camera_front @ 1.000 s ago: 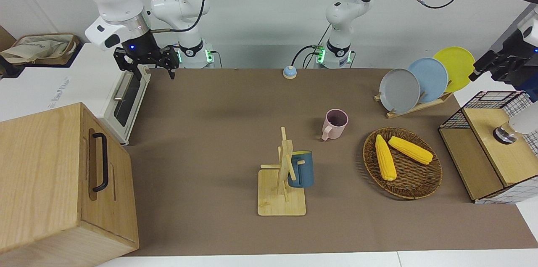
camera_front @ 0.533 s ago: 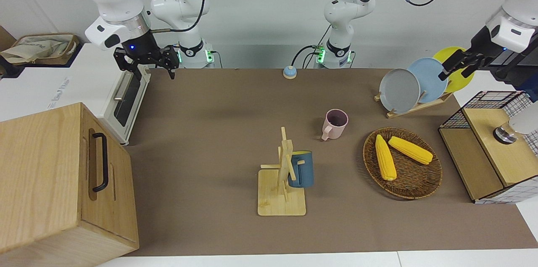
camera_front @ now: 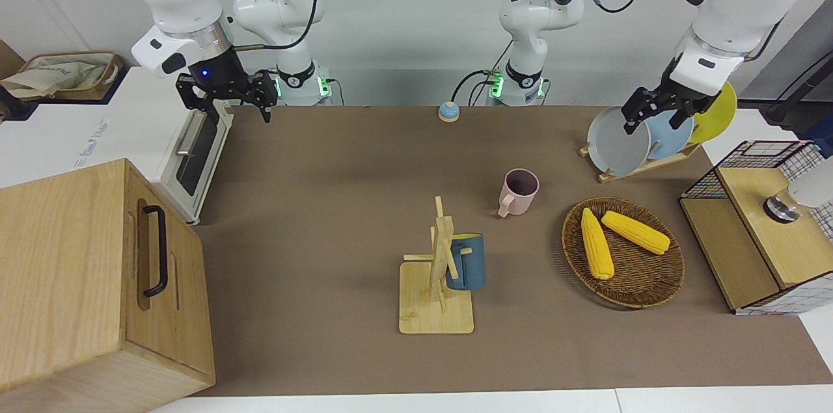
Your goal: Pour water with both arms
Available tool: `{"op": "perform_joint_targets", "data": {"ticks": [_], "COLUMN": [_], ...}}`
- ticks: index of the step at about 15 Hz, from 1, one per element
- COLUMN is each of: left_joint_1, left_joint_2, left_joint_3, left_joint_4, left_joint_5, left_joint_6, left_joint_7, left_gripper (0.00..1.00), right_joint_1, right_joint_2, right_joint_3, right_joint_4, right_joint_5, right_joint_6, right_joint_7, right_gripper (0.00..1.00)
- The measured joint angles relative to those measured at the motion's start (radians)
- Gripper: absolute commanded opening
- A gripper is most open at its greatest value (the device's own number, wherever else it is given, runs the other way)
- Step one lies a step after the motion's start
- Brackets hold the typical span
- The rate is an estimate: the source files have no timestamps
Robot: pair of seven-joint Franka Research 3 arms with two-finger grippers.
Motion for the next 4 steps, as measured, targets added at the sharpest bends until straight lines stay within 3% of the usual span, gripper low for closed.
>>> {"op": "perform_joint_targets", "data": {"ticks": [4], "left_joint_1": [-0.003], "left_joint_2": [0.000], "left_joint_3": [-0.062], "left_joint_4": [-0.003], "left_joint_5": [0.000], "left_joint_6": [0.065], "left_joint_7": [-0.003], "left_gripper": [1.00], "right_joint_1": [0.000], "right_joint_2": [0.000], "right_joint_3": [0.000], "right_joint_4": [0.000], "right_joint_5": [0.000], "right_joint_6": [0.000], "right_joint_7": [0.000], "right_gripper": [0.990]}}
